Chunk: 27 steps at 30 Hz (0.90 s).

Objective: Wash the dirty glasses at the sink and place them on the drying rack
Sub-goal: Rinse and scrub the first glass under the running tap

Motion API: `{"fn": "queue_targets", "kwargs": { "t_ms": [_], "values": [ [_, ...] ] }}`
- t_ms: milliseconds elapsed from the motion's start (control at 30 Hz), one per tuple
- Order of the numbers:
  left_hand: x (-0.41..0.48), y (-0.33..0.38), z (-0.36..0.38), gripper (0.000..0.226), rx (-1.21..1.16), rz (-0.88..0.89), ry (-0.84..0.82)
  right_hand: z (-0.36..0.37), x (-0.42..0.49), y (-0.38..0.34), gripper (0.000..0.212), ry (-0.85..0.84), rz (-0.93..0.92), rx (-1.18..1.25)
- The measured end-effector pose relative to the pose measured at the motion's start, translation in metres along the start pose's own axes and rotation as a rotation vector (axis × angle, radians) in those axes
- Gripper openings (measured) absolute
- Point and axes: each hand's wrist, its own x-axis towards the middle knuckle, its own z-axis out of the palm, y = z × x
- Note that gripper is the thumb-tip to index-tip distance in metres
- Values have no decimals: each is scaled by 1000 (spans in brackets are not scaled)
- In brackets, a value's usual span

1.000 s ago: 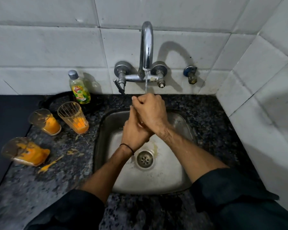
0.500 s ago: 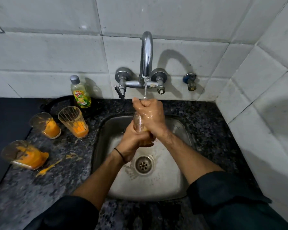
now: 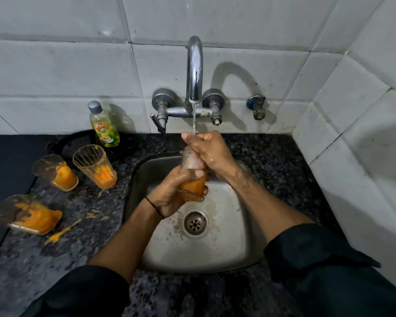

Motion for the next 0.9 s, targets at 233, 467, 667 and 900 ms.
{"fn": "queue_targets", "kwargs": {
  "t_ms": [233, 467, 667, 900],
  "values": [
    [16, -8, 20, 67, 793, 321, 476, 18, 1, -4, 54, 151, -203, -657],
    [8, 5, 7, 56, 256, 73, 177, 1, 1, -7, 46, 95, -83, -39],
    [14, -10, 4, 60, 580, 263, 399, 13, 2, -6, 52, 56, -182, -651],
    [18, 1, -1, 49, 688, 304, 435, 14, -3, -2, 46, 87, -184, -588]
  ]
}}
